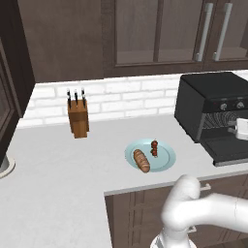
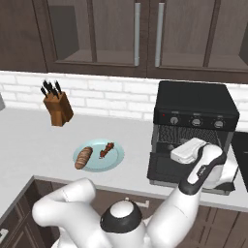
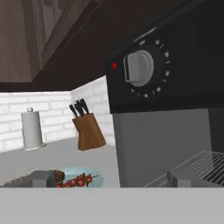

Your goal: Pick up the kebab skewer and baguette bread, and place them inside the toaster oven. Close the toaster oven door and start by setting the timer.

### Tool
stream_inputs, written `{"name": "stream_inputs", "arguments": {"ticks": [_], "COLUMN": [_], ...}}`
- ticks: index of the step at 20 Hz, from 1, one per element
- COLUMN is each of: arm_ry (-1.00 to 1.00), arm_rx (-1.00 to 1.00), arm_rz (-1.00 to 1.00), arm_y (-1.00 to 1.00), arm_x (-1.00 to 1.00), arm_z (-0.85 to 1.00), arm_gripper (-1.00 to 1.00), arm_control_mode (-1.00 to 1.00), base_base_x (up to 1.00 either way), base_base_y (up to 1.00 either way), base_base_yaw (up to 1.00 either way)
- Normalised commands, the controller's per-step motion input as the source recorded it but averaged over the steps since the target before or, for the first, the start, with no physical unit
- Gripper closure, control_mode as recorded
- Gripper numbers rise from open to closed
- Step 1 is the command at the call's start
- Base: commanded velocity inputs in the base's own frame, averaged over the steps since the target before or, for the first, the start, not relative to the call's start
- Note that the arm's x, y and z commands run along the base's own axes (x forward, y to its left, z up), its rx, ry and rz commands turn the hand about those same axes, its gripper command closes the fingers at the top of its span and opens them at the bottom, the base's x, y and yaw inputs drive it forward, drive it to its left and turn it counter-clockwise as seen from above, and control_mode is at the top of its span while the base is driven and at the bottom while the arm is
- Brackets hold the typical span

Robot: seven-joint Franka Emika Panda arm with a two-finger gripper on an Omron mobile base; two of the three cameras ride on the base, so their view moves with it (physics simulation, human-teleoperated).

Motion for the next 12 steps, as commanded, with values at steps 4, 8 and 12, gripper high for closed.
{"name": "stream_inputs", "arguments": {"ticks": [4,8,12], "arm_ry": [-0.02,0.00,0.00], "arm_rx": [-0.03,-0.01,0.00], "arm_rz": [-0.11,-0.14,-0.12], "arm_y": [-0.29,-0.17,-0.10], "arm_x": [0.44,0.57,0.37], "arm_z": [-0.31,-0.11,0.00], "arm_gripper": [-1.00,-1.00,-1.00], "arm_control_mode": [-1.00,-1.00,-1.00], "base_base_x": [0.00,0.00,0.00], "base_base_y": [0.00,0.00,0.00], "base_base_yaw": [0.00,0.00,0.00]}}
